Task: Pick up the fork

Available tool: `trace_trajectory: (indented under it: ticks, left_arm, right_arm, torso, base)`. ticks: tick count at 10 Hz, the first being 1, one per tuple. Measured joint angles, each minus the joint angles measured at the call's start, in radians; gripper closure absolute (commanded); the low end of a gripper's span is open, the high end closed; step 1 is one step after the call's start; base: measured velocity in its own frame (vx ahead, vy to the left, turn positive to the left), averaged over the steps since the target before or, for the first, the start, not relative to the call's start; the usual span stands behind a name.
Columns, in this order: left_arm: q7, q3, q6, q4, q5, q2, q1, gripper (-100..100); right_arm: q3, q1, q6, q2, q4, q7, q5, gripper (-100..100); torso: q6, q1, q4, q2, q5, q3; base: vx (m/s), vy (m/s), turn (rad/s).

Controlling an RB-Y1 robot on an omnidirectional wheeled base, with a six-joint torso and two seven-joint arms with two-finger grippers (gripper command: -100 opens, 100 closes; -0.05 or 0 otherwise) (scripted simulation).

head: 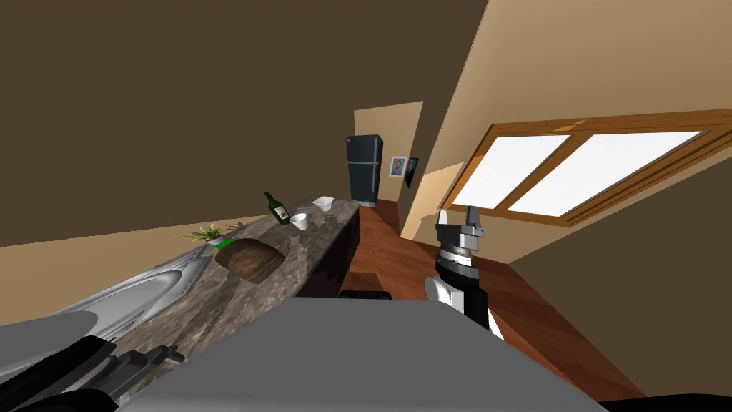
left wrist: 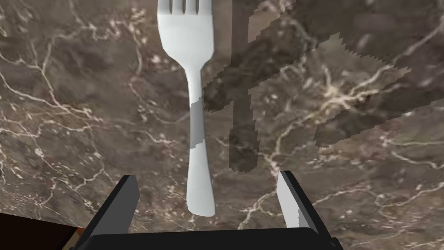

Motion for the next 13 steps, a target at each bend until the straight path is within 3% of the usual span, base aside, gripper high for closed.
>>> trace_trajectory:
  ticks: [1, 4, 5, 6, 7, 11, 12, 13]
  left_arm:
    - [-0.012, 0.009, 0.008, 0.008, -0.013, 0.01, 0.045, -100]
    - [-0.017, -0.025, 0.023, 0.02, -0.038, 0.033, 0.062, -100]
    - [-0.018, -0.026, 0.024, 0.02, -0.039, 0.034, 0.063, 0]
    - [-0.018, -0.026, 0.024, 0.02, -0.039, 0.034, 0.063, -100]
    - [-0.017, -0.029, 0.036, 0.012, -0.046, 0.026, 0.072, -100]
    - [0.006, -0.097, 0.114, -0.034, -0.097, -0.009, 0.066, -100]
    - [0.007, -0.092, 0.142, -0.053, -0.101, -0.013, 0.099, -100]
    - [0.01, -0.112, 0.152, -0.054, -0.112, -0.023, 0.08, -100]
  right_arm:
    - [0.0, 0.0, 0.0, 0.0, 0.0, 0.0, 0.0, 0]
    - [0.0, 0.0, 0.0, 0.0, 0.0, 0.0, 0.0, 0]
    - [0.0, 0.0, 0.0, 0.0, 0.0, 0.0, 0.0, 0]
    - [0.0, 0.0, 0.0, 0.0, 0.0, 0.0, 0.0, 0]
    - [0.0, 0.0, 0.0, 0.0, 0.0, 0.0, 0.0, 0]
    - [0.0, 0.0, 0.0, 0.0, 0.0, 0.0, 0.0, 0]
    - [0.0, 0.0, 0.0, 0.0, 0.0, 0.0, 0.0, 0]
    - [0.0, 0.0, 0.0, 0.0, 0.0, 0.0, 0.0, 0]
  torso:
    - [0.001, 0.0, 0.0, -0.001, 0.0, 0.0]
    - [0.0, 0.002, 0.0, -0.001, 0.0, 0.0]
    - [0.0, 0.0, 0.0, 0.001, 0.0, 0.001]
    - [0.0, -0.001, 0.001, 0.002, 0.0, 0.001]
    - [0.0, 0.0, 0.001, 0.002, 0.0, 0.001]
    - [0.0, 0.001, 0.0, 0.0, 0.0, 0.0]
    - [0.0, 0.001, 0.0, 0.0, 0.0, 0.0]
    - [0.0, -0.001, 0.001, 0.002, 0.0, 0.001]
  base:
    - [0.064, 0.044, -0.1]
    - [0.045, 0.039, -0.055]
    - [0.0, 0.0, 0.0]
    - [0.034, 0.019, -0.005]
    - [0.053, 0.028, -0.002]
    - [0.054, 0.033, -0.004]
    - [0.0, 0.0, 0.0]
    - [-0.005, 0.004, -0.015]
